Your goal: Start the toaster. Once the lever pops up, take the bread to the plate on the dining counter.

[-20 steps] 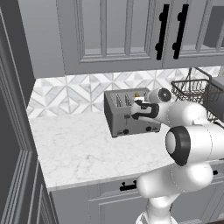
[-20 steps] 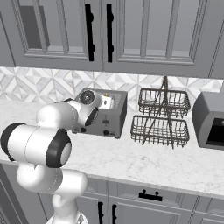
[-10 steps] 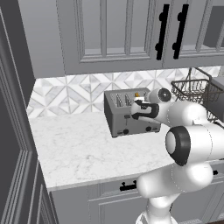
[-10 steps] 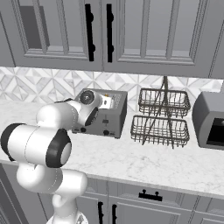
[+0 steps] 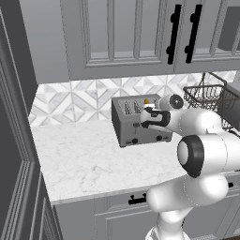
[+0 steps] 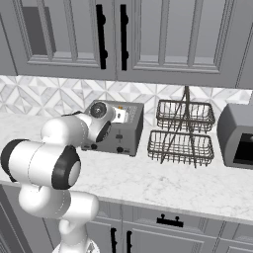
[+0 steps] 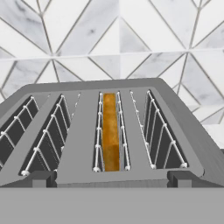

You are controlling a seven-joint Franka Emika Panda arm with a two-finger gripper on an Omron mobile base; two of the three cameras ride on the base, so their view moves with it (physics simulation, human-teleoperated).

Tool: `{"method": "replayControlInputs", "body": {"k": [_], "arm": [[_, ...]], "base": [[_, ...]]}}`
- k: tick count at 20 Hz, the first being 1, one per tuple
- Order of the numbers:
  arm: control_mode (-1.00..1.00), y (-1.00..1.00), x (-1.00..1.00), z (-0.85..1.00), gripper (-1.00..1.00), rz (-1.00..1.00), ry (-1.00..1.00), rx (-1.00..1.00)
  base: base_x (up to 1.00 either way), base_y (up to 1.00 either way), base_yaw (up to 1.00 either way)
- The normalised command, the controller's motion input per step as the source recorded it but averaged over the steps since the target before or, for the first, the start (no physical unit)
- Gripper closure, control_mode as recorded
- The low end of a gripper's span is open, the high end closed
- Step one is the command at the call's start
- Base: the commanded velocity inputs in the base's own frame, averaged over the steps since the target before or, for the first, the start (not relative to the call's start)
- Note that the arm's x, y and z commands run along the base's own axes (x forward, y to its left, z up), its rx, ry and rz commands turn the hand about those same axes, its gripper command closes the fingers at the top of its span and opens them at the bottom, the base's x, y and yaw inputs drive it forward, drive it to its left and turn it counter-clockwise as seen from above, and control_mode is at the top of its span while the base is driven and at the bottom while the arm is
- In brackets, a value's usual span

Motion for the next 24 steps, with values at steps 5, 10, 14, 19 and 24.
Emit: {"method": "replayControlInputs", "body": {"k": [5, 10, 14, 19, 24], "arm": [[-1.0, 0.0, 0.0, 0.0, -1.0, 0.0, 0.0, 0.0], [-1.0, 0.0, 0.0, 0.0, -1.0, 0.0, 0.0, 0.0], [-1.0, 0.0, 0.0, 0.0, -1.0, 0.0, 0.0, 0.0], [-1.0, 0.0, 0.0, 0.0, -1.0, 0.0, 0.0, 0.0], [-1.0, 0.0, 0.0, 0.0, -1.0, 0.0, 0.0, 0.0]], "base": [[0.0, 0.0, 0.0], [0.0, 0.0, 0.0], [0.0, 0.0, 0.0], [0.0, 0.0, 0.0], [0.0, 0.0, 0.0]]}}
